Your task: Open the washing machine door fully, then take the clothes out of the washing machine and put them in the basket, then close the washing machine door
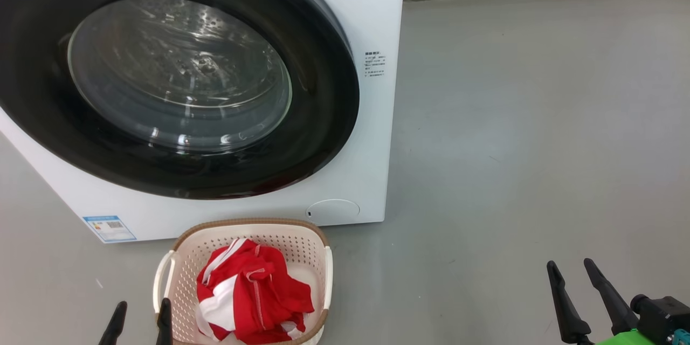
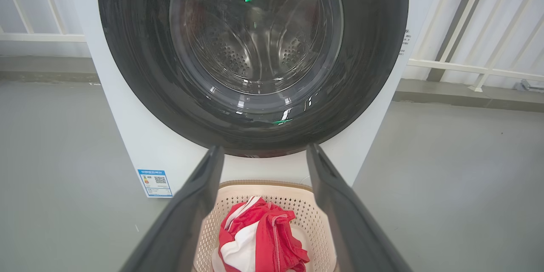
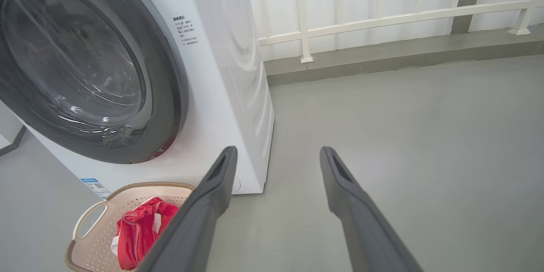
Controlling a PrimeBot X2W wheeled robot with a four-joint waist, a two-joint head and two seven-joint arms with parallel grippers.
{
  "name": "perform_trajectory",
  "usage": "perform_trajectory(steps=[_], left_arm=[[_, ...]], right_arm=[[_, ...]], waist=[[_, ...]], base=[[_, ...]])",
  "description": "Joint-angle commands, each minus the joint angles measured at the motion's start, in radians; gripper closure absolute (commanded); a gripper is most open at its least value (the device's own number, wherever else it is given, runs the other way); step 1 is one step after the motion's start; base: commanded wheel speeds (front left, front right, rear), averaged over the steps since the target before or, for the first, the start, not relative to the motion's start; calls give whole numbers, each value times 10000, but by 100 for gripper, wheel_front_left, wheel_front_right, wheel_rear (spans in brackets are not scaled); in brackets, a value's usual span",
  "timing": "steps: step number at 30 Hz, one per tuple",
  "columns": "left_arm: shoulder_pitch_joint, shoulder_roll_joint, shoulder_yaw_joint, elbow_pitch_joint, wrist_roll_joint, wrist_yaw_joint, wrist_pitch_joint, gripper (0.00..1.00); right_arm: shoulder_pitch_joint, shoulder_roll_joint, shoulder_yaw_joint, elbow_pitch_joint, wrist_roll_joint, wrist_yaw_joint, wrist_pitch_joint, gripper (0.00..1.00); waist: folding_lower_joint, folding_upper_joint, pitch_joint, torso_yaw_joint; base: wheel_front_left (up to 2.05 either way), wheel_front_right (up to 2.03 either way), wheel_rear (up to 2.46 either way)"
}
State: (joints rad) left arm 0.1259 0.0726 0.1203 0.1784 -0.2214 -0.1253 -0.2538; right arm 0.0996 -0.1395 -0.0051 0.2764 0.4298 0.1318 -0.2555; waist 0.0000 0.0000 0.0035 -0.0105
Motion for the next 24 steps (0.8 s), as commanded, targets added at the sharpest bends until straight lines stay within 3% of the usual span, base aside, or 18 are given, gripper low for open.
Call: perform_trajectory(steps=[1,15,16,24], left_arm=[[-173,84,309,-274,-82,-54,-80,0],[-192,33,339,-199,-306,-54,-80,0],[-1,-21,17,29,-284,0,0,100],[-35,-315,-58,776,-444,5,126,100]], right_arm=[[-146,-155,161,-255,-93,-11,-63,0],[-179,-144,151,-239,-105,-11,-63,0],[-1,4,-40,2,-2,0,0,100],[-10,380,24,735,154,0,48,100]], waist=[[0,0,7,3],[0,0,8,-1],[0,0,8,-1],[0,0,8,-1]], base=[[0,0,0],[0,0,0],[0,0,0],[0,0,0]])
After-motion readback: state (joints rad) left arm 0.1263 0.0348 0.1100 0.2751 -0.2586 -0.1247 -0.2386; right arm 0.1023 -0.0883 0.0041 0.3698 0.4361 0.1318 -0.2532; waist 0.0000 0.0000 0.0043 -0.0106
